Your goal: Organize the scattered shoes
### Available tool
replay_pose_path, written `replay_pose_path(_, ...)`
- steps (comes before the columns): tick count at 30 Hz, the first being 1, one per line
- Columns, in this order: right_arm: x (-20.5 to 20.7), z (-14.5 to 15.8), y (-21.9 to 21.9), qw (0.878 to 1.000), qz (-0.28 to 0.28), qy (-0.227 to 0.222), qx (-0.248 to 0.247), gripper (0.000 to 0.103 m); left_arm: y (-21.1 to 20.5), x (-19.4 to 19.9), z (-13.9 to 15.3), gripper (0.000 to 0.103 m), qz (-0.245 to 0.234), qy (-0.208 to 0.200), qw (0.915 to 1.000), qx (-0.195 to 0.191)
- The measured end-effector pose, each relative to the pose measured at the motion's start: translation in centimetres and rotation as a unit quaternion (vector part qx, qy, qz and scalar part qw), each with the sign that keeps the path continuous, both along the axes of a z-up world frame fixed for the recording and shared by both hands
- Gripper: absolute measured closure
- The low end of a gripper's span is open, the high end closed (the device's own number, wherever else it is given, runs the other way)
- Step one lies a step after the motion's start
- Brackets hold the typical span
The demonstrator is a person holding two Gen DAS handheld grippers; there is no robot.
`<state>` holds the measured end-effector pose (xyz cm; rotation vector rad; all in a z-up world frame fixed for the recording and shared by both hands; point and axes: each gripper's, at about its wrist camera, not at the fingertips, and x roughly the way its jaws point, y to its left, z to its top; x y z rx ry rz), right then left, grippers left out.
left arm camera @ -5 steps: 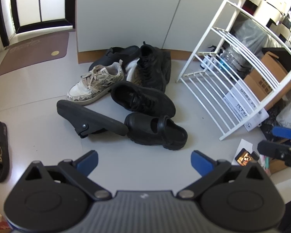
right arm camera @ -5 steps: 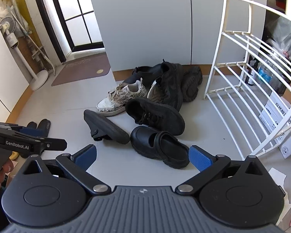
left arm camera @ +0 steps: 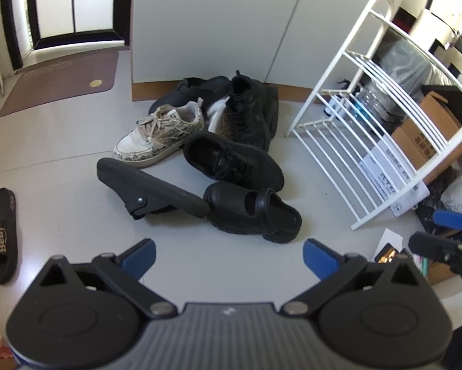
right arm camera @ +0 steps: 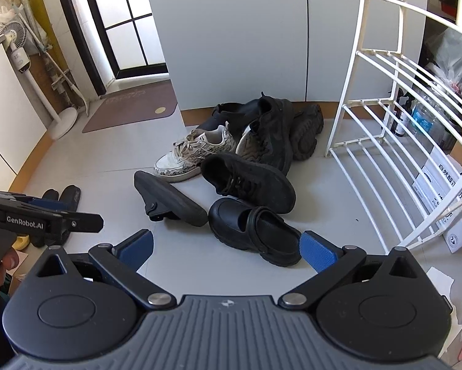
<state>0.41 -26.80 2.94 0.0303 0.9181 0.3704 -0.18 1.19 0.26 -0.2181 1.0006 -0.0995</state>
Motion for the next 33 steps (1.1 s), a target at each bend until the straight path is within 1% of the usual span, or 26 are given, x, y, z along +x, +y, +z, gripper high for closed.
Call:
replay_pose_path(4,0.4,0.6,-0.2,1.000,-0.008,-0.001,0.002,0.000,0.9,-0.2,0.2,0.000,0.008,-0.010,0.9998,-0.017)
replay_pose_path(5,0.5,0.7,-0.1,1.000,-0.007,0.001,0.001,0.000,0.9,-0.5,0.4,0.000,0.009,-0.013,0.9998,-0.013)
replay_pose_path(8,0.7,0.8,0.2,1.000,-0.003,0.008,-0.003,0.000,-0.1,0.1,0.6,0.000,0.012,-0.001,0.9999,-0.002)
replay_pose_path(16,0.6,-0.2,0.5,1.000,-0.007,0.013,-0.013,0.000,-1.5,0.4,0.2,0.000,0.006,0.010,0.9999,0.006)
replay_pose_path(20,0.8,-0.3,0.4,1.000,-0.012,0.012,-0.016,0.000,-1.8,0.3,0.1,0.000,0.002,0.003,1.0000,0.007)
replay_pose_path(24,0.7,-0.5,0.5,1.000,-0.020,0.005,-0.019,0.000,-1.5,0.1,0.1,0.000,0.006,-0.003,1.0000,-0.006)
replay_pose_path(26,0.6,-0.9,0.7,0.999,-0.032,0.000,-0.025,0.000,-1.4,0.2,0.0,0.000,0.011,0.000,0.9999,-0.006)
replay_pose_path(30,0.6,-1.3,1.3,0.998,-0.051,-0.003,-0.027,0.000,-0.8,1.0,-0.6,0.001,0.015,0.013,0.9996,-0.021)
replay_pose_path(33,0.0,-1.8,2.0,0.997,-0.072,-0.019,-0.033,0.000,-0.4,1.5,-1.1,0.001,0.021,0.017,0.9995,-0.016)
